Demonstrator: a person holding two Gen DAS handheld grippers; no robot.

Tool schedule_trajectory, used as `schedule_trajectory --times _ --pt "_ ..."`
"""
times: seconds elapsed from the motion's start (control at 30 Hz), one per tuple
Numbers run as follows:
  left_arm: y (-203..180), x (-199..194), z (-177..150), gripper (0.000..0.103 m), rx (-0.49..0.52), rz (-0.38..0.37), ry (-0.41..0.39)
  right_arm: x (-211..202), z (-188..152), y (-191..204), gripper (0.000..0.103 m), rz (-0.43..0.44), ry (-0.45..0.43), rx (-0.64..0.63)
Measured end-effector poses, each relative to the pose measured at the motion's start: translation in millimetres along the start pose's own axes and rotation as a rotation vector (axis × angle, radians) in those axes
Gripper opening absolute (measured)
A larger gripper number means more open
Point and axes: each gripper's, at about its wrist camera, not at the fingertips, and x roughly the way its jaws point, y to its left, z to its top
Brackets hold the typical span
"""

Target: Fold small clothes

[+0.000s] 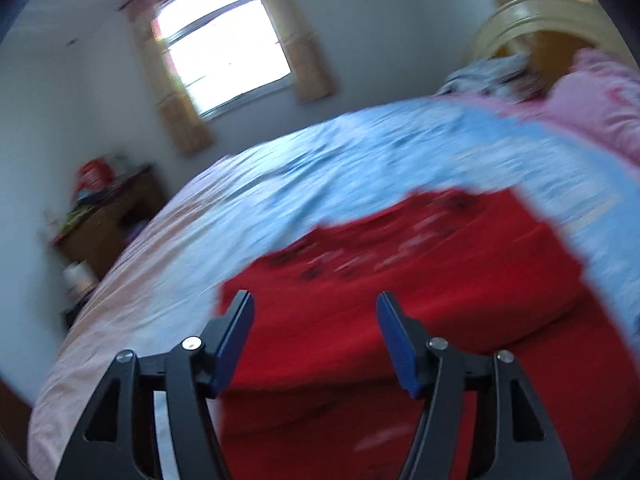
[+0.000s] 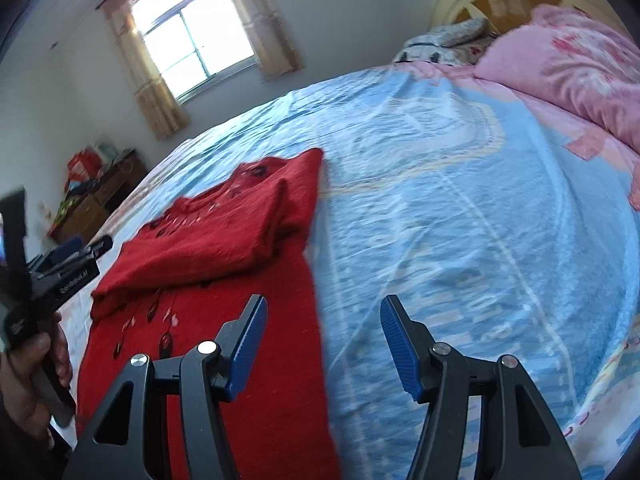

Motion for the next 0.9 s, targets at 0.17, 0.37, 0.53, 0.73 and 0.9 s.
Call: schedule_trajectory --times 0.17,0.37,0.53,0.73,0.9 --pt "64.5 33.3 -30.8 0.068 -0.146 0.106 0.127 2.1 1.8 16.4 0.060 0.068 0.013 -0.060" --pt "75.0 53.0 -57.7 0.073 -0.233 0.050 0.219 30.5 30.7 32.6 0.054 0.097 0.078 -0.049" --pt "97.4 60.9 -69.1 0.091 -0.400 -0.015 0.262 72.9 40.7 41.3 0.043 0.060 0.167 -0.046" --pt "114.4 64.2 -85.5 0.094 -0.516 -0.092 0.285 84.2 42.4 46.1 0.009 0.000 0.164 -0.069" --pt "112.8 62.7 -86.5 0.094 -0.521 -0.096 0.268 54.5 52.1 50.0 0.008 -0.053 0.060 -0.104"
